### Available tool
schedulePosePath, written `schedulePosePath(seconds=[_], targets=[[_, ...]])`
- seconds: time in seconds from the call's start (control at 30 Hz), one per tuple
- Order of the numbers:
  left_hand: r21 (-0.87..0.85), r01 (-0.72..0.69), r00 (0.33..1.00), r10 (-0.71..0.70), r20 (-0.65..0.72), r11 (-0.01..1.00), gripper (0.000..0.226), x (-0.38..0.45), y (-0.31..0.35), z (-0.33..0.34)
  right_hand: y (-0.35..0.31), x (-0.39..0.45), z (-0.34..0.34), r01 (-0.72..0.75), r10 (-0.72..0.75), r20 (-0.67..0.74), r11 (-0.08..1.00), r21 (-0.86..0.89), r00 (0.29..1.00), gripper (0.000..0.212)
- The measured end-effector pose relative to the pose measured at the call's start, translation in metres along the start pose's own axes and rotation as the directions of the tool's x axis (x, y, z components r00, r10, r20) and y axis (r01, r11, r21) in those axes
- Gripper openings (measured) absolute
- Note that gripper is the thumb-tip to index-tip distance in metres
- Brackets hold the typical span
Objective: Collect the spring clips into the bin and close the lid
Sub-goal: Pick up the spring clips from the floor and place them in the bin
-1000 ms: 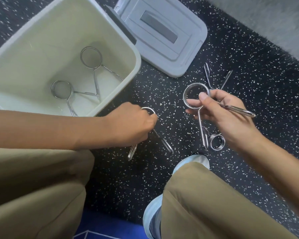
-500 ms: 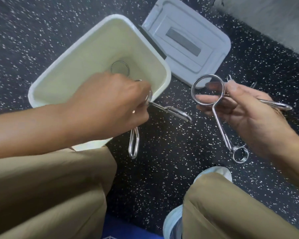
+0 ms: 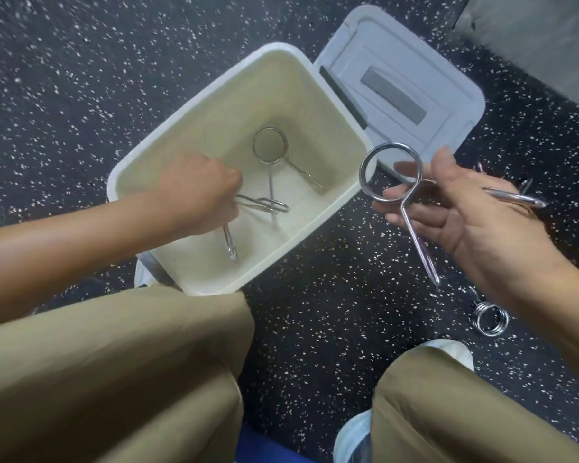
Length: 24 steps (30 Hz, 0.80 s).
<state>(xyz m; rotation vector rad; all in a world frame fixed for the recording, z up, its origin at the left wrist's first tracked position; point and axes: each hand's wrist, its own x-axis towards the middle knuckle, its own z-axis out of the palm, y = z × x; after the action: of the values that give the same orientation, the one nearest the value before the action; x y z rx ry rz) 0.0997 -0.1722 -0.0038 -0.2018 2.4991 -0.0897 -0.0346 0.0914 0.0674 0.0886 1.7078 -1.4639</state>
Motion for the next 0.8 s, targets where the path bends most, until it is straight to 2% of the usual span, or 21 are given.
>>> schedulePosePath(seconds=[0.13, 0.23, 0.37, 0.53, 0.8], targets=[[0.026, -0.027, 0.994, 0.024, 0.105, 0.999, 0.016, 0.012, 0.0, 0.012, 0.004, -0.002, 0.007, -0.003, 0.003, 0.017, 1.0, -0.029, 1.0, 0.034], [0.064, -0.052, 0.995, 0.046, 0.092, 0.997, 0.017, 0.015, -0.001, 0.019, 0.004, -0.003, 0.013, 0.003, -0.001, 0.043, 0.999, -0.045, 0.999, 0.026], [0.066, -0.04, 0.998, 0.036, 0.057, 0.997, 0.017, 0.015, -0.005, 0.023, -0.002, -0.002, 0.02, -0.011, 0.012, 0.046, 1.0, -0.021, 0.999, 0.029], [0.043, -0.012, 0.999, 0.011, 0.037, 0.999, 0.018, 0.011, -0.008, 0.025, -0.007, 0.005, 0.029, -0.049, 0.049, -0.018, 0.998, 0.035, 0.999, 0.025], [-0.023, 0.027, 0.999, -0.027, 0.032, 0.999, 0.019, 0.01, -0.013, 0.029, -0.03, 0.027, 0.049, -0.137, 0.142, 0.031, 0.982, -0.126, 0.989, 0.02]])
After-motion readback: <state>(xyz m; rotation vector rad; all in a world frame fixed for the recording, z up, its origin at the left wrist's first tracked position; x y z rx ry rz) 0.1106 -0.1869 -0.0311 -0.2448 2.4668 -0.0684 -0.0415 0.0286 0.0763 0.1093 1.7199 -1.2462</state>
